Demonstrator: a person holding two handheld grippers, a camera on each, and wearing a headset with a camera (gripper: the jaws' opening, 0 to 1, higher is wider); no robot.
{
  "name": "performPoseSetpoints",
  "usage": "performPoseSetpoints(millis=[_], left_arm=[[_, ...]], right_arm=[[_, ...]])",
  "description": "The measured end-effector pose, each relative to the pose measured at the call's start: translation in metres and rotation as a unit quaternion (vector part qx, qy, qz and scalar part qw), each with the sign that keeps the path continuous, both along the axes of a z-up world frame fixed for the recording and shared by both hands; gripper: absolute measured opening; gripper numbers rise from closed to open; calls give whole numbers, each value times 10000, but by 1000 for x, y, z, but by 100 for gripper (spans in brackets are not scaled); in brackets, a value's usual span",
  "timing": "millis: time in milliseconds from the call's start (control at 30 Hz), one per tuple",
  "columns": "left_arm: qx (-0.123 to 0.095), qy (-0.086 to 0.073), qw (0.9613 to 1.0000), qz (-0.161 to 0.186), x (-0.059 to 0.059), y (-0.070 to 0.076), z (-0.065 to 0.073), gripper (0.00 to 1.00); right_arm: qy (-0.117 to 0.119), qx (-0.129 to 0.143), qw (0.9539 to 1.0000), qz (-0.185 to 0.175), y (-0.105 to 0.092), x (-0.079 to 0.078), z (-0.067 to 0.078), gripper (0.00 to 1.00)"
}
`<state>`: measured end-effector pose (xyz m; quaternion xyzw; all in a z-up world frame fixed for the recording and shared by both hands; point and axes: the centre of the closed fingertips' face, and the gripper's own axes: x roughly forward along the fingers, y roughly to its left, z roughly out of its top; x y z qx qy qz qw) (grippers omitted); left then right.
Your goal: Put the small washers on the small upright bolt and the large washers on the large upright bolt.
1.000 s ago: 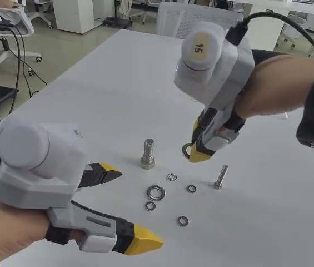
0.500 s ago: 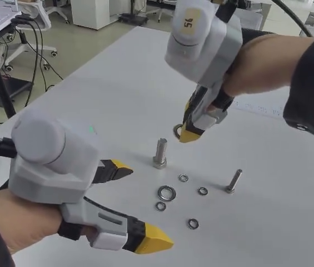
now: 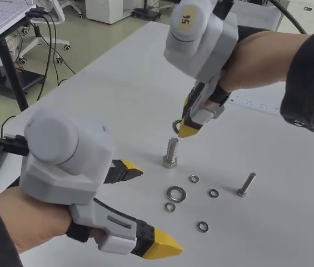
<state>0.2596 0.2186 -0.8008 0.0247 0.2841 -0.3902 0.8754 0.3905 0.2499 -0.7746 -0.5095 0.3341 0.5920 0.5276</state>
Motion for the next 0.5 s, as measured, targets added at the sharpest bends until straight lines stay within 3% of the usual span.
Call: performPoseSetpoints(millis=[500], left_arm=[[59, 21, 10000, -20, 2, 0, -2, 85]], right_arm=[[118, -201, 9997, 66, 1, 9, -23, 24]])
